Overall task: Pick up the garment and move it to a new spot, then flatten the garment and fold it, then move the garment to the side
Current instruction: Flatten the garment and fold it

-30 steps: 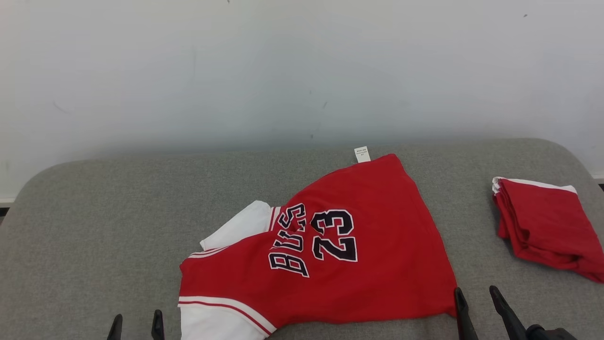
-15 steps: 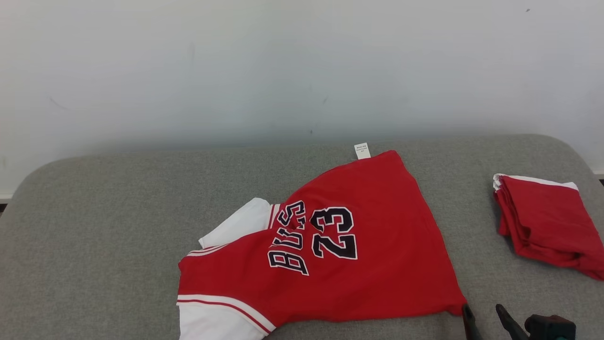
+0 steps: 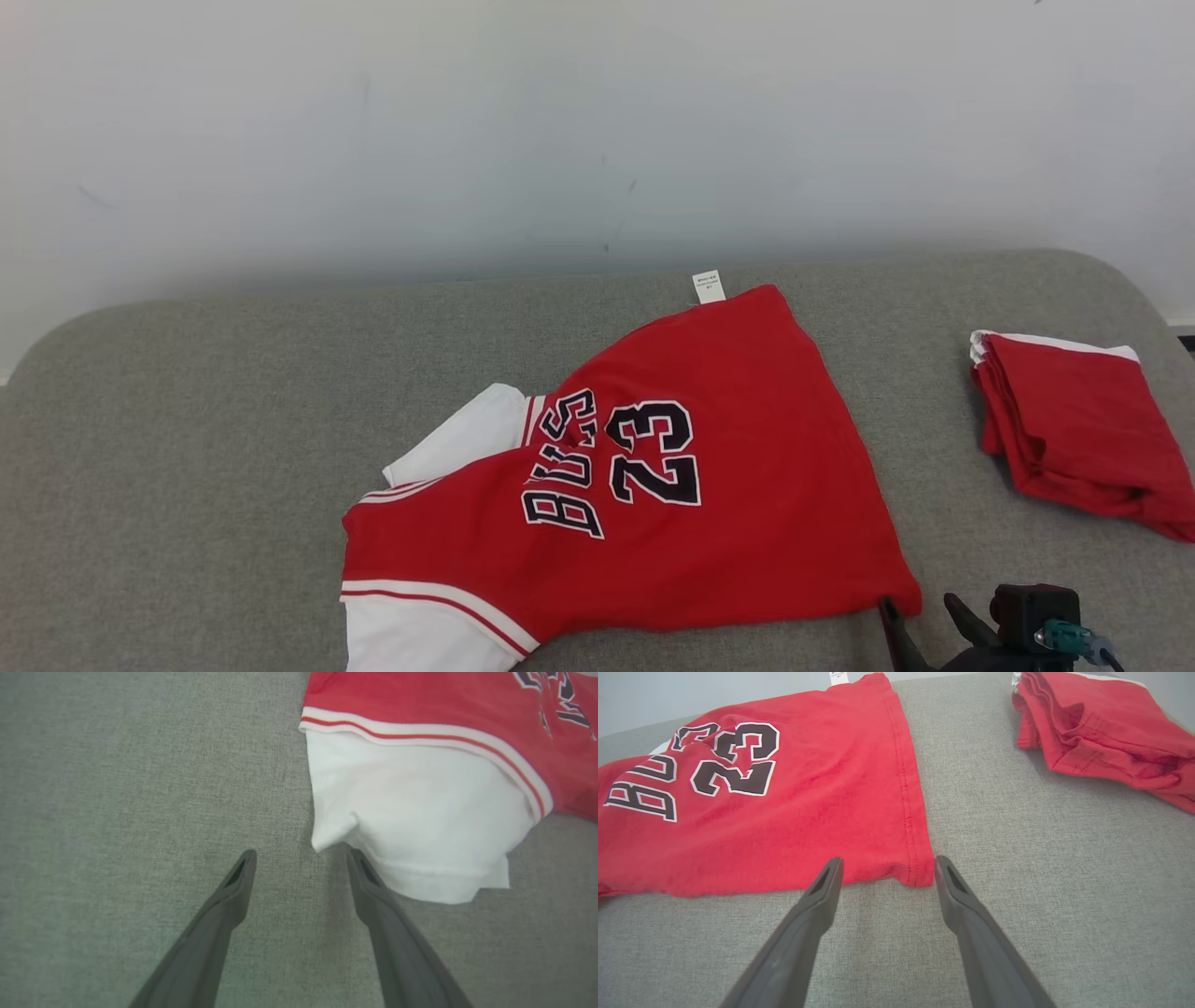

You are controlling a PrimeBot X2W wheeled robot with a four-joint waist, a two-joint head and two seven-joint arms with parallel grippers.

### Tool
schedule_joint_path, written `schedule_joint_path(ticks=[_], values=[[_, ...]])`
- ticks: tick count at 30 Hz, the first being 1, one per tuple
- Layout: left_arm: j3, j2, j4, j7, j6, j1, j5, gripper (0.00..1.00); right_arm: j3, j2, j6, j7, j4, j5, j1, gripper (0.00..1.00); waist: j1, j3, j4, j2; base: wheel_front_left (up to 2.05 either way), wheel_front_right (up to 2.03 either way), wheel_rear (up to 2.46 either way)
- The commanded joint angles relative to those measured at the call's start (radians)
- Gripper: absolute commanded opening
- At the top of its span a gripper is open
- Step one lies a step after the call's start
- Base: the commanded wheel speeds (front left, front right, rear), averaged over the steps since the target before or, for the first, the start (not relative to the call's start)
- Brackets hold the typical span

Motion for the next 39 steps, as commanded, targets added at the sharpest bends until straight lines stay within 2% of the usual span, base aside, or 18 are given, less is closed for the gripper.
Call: schedule_joint_path(ticks=[1, 10, 11, 12, 13, 14, 17, 18, 25, 31, 39], values=[[0.004, 0.000, 0.009, -0.016, 0.000, -0.020, -0.014, 1.00, -0.002, 0.000, -0.003, -0.005, 0.002, -0.003, -0.006, 1.00, -0.0001, 0.001, 0.001, 0.0000, 0.00, 0.00, 0.00], [-0.007, -0.001, 0.085, -0.045, -0.048, -0.081, -0.037, 1.00, 0.003, 0.000, -0.003, 0.003, 0.015, -0.003, -0.017, 1.00, -0.0001, 0.008, -0.004, 0.0000, 0.00, 0.00, 0.00], [-0.007, -0.004, 0.095, -0.047, -0.052, -0.088, -0.044, 0.89, 0.007, 0.000, -0.003, 0.006, 0.018, 0.000, -0.019, 1.00, -0.0001, 0.008, -0.005, 0.0000, 0.00, 0.00, 0.00], [-0.008, -0.008, 0.104, -0.048, -0.057, -0.095, -0.049, 0.62, 0.009, 0.000, -0.003, 0.005, 0.019, 0.004, -0.022, 1.00, -0.0001, 0.009, -0.007, 0.0000, 0.00, 0.00, 0.00], [-0.008, -0.011, 0.113, -0.052, -0.057, -0.100, -0.053, 0.44, 0.011, 0.000, -0.003, 0.006, 0.020, 0.007, -0.024, 1.00, -0.0001, 0.010, -0.007, 0.0000, 0.00, 0.00, 0.00], [-0.008, -0.012, 0.121, -0.058, -0.061, -0.102, -0.057, 0.38, 0.012, 0.000, -0.003, 0.006, 0.022, 0.008, -0.025, 1.00, -0.0001, 0.011, -0.008, 0.0000, 0.00, 0.00, 0.00], [-0.011, -0.015, 0.144, -0.078, -0.065, -0.113, -0.064, 0.07, 0.013, 0.000, -0.003, 0.010, 0.028, 0.011, -0.022, 1.00, -0.0001, 0.012, -0.008, 0.0000, 0.00, 0.00, 0.00], [-0.012, -0.015, 0.150, -0.084, -0.068, -0.117, -0.064, 0.00, 0.012, 0.000, -0.003, 0.012, 0.031, 0.011, -0.022, 1.00, -0.0001, 0.013, -0.007, 0.0000, 0.00, 0.00, 0.00], [-0.015, -0.009, 0.185, -0.113, -0.080, -0.133, -0.079, 0.00, -0.003, 0.000, -0.003, 0.028, 0.078, -0.015, -0.044, 1.00, -0.0001, 0.017, 0.001, 0.0000, 0.00, 0.00, 0.00], [-0.027, -0.001, 0.193, -0.121, -0.089, -0.138, -0.080, 0.00, -0.075, 0.000, -0.003, 0.047, 0.119, -0.071, -0.080, 1.00, -0.0001, 0.027, 0.018, 0.0000, 0.00, 0.00, 0.00], [-0.041, 0.010, 0.180, -0.119, -0.090, -0.150, -0.081, 0.00, -0.094, 0.000, -0.003, 0.074, 0.198, -0.073, -0.127, 1.00, -0.0001, 0.048, 0.041, 0.0000, 0.00, 0.00, 0.00]])
